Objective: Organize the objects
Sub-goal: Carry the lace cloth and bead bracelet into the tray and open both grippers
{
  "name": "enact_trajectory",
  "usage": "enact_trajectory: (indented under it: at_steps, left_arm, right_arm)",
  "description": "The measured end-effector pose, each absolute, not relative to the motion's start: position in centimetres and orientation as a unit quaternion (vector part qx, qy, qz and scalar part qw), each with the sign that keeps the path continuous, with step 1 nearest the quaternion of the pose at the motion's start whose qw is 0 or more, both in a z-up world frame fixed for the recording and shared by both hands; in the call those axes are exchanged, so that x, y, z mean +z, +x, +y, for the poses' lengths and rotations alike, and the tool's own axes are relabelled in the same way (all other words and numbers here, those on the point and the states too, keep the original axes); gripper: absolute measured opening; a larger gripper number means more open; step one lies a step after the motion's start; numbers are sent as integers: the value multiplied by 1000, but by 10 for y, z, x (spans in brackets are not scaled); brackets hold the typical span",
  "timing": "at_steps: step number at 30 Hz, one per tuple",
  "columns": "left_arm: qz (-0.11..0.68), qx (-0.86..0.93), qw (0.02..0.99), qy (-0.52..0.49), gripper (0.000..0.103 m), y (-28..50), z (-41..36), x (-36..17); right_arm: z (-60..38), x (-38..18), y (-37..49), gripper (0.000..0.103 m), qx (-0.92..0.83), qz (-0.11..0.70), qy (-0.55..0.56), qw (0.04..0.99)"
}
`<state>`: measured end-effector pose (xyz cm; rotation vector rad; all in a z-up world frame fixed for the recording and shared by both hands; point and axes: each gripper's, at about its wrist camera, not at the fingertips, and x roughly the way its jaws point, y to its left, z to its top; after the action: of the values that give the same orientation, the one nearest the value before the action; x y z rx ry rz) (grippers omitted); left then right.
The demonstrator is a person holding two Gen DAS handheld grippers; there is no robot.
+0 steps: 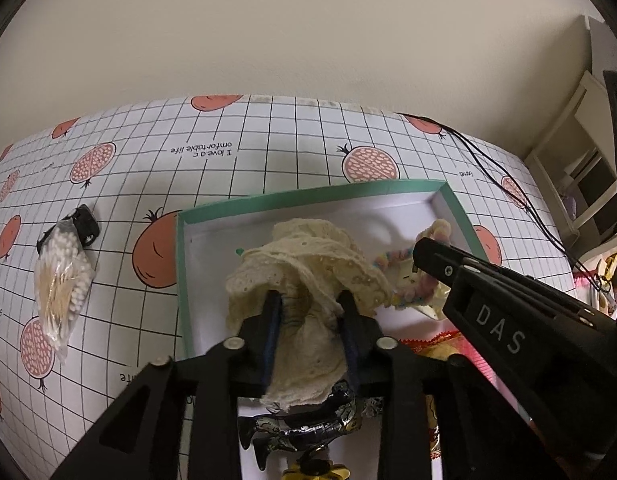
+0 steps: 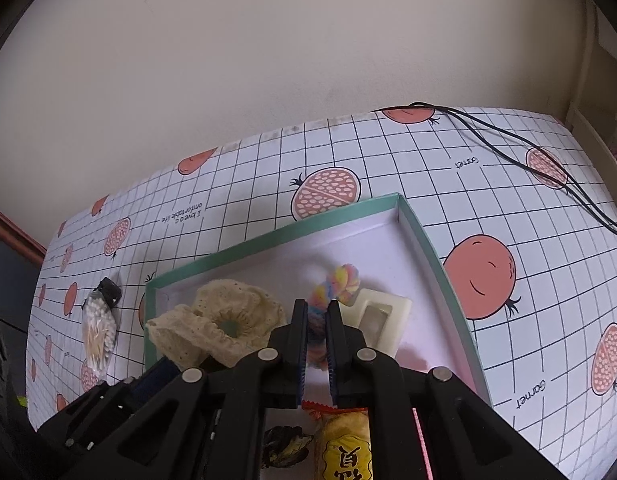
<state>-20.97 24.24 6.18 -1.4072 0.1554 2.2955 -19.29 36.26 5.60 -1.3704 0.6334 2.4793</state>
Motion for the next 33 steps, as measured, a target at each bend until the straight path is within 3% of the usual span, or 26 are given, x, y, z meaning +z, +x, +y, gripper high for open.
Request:
enact_trajectory:
  at_steps: [2, 5, 23, 26, 33]
  left_arm:
    - [59, 832, 220, -506, 42, -209, 242, 65]
    - [58, 834, 223, -502, 43, -208, 241, 71]
    - [30, 871, 198, -449, 45, -210, 205, 123]
    - [25, 874, 181, -449, 55, -215, 198, 121]
    - [12, 876, 137, -462, 57, -230, 180, 108]
  right_arm:
    - [363, 58, -193, 20, 848, 215, -469, 120]
    - [364, 63, -191, 27, 849, 214, -467, 124]
    - [361, 112, -178, 27, 876, 198, -424, 114]
    - [358, 110, -180, 27, 877, 190, -427, 112]
    - [350, 104, -184, 56, 877, 169, -435, 113]
